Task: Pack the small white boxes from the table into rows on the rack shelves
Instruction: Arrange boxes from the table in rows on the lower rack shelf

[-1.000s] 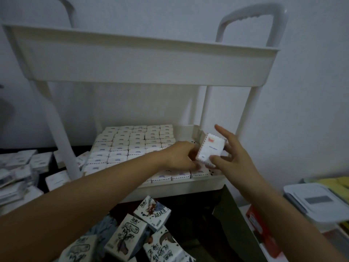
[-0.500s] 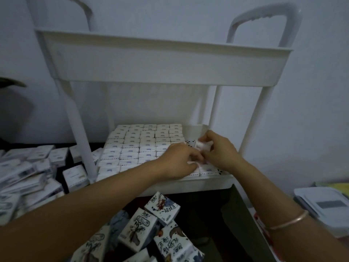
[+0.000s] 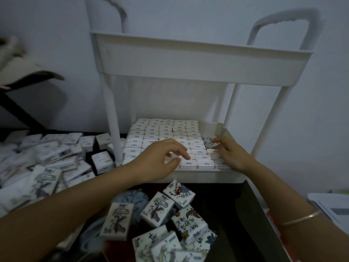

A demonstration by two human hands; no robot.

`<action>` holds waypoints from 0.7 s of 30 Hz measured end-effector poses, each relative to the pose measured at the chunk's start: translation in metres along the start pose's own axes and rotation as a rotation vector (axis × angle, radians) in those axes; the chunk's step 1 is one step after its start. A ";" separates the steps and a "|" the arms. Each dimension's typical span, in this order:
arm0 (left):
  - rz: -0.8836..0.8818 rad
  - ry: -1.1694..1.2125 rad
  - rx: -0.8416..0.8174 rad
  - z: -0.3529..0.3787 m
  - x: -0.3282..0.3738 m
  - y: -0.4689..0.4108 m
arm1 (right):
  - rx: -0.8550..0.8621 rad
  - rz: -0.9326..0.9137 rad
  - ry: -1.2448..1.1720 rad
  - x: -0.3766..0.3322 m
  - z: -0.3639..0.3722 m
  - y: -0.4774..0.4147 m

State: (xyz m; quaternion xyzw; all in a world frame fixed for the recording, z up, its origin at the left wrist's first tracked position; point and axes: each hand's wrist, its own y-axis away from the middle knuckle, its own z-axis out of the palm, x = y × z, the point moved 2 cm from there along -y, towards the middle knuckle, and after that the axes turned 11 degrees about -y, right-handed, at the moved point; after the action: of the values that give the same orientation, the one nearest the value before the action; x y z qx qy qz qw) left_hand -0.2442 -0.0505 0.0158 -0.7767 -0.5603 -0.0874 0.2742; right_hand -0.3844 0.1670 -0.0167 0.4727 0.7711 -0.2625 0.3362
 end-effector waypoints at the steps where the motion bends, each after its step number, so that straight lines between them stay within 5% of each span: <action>1: -0.019 0.001 0.009 -0.006 -0.005 0.011 | 0.008 -0.017 0.034 -0.001 0.001 0.002; 9: -0.201 -0.188 -0.006 -0.053 -0.049 0.104 | 0.117 -0.416 0.172 -0.078 0.044 0.046; 15: -0.294 -0.338 0.029 -0.093 -0.062 0.157 | -0.212 -0.577 0.191 -0.155 0.119 0.094; 21: -0.350 -0.544 0.067 -0.111 -0.067 0.189 | -0.471 -0.497 0.374 -0.185 0.195 0.092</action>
State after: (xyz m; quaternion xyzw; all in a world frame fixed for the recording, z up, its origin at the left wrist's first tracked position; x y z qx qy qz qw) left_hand -0.0755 -0.2056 0.0169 -0.6540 -0.7406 0.0961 0.1208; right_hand -0.1875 -0.0376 -0.0074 0.2211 0.9492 -0.0612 0.2154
